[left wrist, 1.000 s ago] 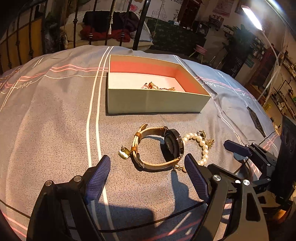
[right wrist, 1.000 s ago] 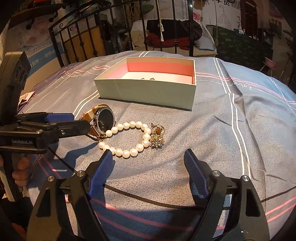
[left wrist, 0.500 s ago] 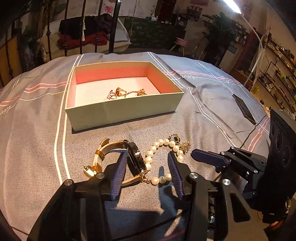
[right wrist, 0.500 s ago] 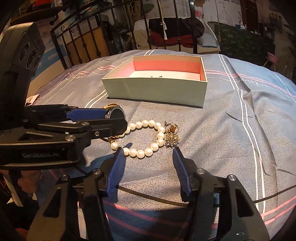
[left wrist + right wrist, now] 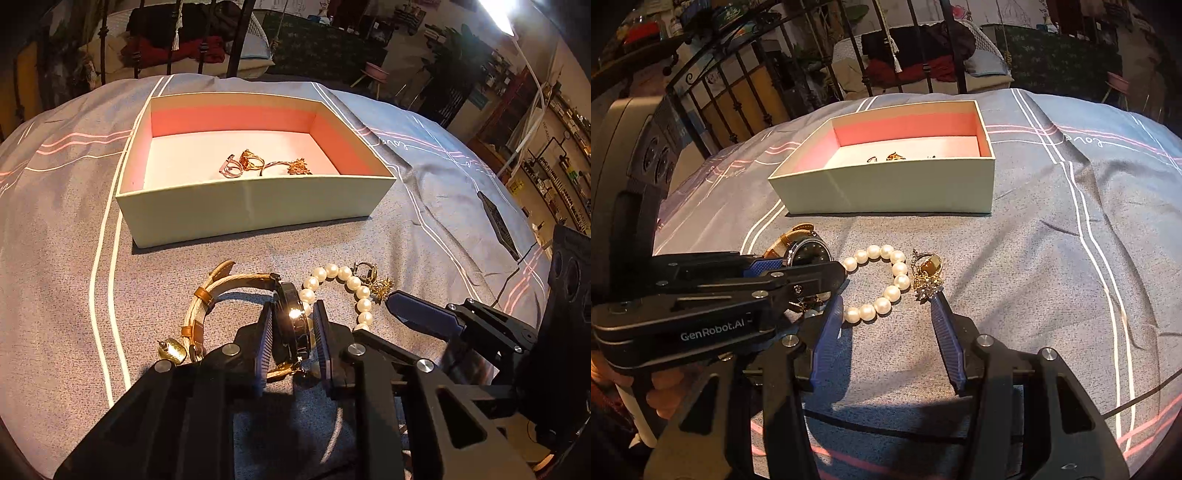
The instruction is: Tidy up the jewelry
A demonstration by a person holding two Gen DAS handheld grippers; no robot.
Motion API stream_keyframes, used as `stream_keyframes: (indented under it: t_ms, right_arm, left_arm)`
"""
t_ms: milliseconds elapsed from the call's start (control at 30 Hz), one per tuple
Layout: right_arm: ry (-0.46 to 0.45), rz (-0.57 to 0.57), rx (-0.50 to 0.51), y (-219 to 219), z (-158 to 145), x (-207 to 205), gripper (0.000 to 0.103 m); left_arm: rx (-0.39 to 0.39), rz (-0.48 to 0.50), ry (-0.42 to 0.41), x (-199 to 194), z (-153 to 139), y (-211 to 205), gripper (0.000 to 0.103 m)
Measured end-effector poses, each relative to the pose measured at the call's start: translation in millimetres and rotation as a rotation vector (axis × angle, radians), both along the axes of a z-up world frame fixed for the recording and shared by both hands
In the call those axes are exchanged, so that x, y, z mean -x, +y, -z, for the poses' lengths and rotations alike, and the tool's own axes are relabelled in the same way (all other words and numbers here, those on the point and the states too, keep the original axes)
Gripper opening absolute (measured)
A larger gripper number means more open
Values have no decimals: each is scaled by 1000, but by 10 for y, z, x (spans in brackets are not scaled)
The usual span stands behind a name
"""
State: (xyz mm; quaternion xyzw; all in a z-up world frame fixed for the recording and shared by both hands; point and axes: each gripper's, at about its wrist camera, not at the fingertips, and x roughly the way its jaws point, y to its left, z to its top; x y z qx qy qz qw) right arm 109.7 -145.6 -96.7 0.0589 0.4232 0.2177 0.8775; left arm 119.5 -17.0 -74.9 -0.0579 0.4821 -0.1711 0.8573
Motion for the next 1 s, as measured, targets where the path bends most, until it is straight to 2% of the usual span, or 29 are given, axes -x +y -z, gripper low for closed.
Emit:
stream_keyframes:
  t_ms: [100,400,533,567,633,667,733,900,1000]
  right_arm:
    - [2,-1,-5,10,-8,11,50]
    - [32,-38,12,180,19,-66,50]
    - [50,-45,15,213,46,-220,36]
    - [53,-50,14,220,52,-244,36]
    - [51,-59,12,222,58,-273,24]
    - [49,-63,12,218,60,-280,14]
    - [45,-76,19,215,61,-280,10]
    - [-44,-113,111,316,-41,-143,10]
    - [-91,-121,128,328,-133,-79,10]
  left_arm:
    - [18,-19,-7,4,-22,49,14]
    - [28,-32,-19,23,-59,93,13]
    - [38,-43,-24,29,-65,117,13]
    - [46,-47,-25,27,-69,131,13]
    - [59,-50,-20,14,-62,153,13]
    - [58,-50,-19,12,-57,153,13]
    - [57,-51,-26,22,-61,150,13]
    - [85,-66,-37,31,-109,204,12]
    - [110,-76,-59,45,-193,244,10]
